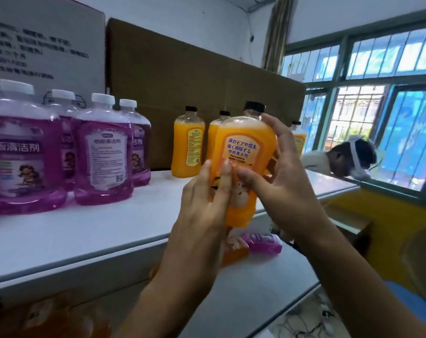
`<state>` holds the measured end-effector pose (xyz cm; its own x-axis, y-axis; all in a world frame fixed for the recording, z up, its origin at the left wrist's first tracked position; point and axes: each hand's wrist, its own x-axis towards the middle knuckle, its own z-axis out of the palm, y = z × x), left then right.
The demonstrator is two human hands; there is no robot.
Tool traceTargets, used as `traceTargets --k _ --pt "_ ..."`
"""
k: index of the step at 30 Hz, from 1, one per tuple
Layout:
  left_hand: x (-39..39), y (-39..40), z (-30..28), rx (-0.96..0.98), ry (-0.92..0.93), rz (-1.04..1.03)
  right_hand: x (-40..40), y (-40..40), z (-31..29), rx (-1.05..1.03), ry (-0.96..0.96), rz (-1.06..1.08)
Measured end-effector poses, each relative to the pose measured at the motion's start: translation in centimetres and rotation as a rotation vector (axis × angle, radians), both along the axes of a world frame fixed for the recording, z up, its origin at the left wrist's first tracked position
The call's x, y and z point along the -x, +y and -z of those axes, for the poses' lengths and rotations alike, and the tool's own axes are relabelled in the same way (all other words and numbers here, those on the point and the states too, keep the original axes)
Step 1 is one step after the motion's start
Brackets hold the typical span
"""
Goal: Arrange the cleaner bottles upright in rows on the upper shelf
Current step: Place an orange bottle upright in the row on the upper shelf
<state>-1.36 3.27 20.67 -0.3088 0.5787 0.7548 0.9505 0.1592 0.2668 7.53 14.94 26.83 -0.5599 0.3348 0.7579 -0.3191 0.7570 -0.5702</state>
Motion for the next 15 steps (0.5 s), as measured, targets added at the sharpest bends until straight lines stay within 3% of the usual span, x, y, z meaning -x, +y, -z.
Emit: traceTargets --k 3,9,15 --pt "0.3 0.2 -1.0 0.178 -0.052 -0.042 1.4 2.5 -0.4 -0.115 -0.038 0.002" --pt "0.3 0.8 -2.9 0.466 -0.130 -0.192 5.1 8.0 -0.4 -0.106 -0.110 -0.115" --pt "1.0 0.9 -4.2 0.617 -0.276 -0.321 9.3 11.1 -0.9 -0.155 -0.185 -0.171"
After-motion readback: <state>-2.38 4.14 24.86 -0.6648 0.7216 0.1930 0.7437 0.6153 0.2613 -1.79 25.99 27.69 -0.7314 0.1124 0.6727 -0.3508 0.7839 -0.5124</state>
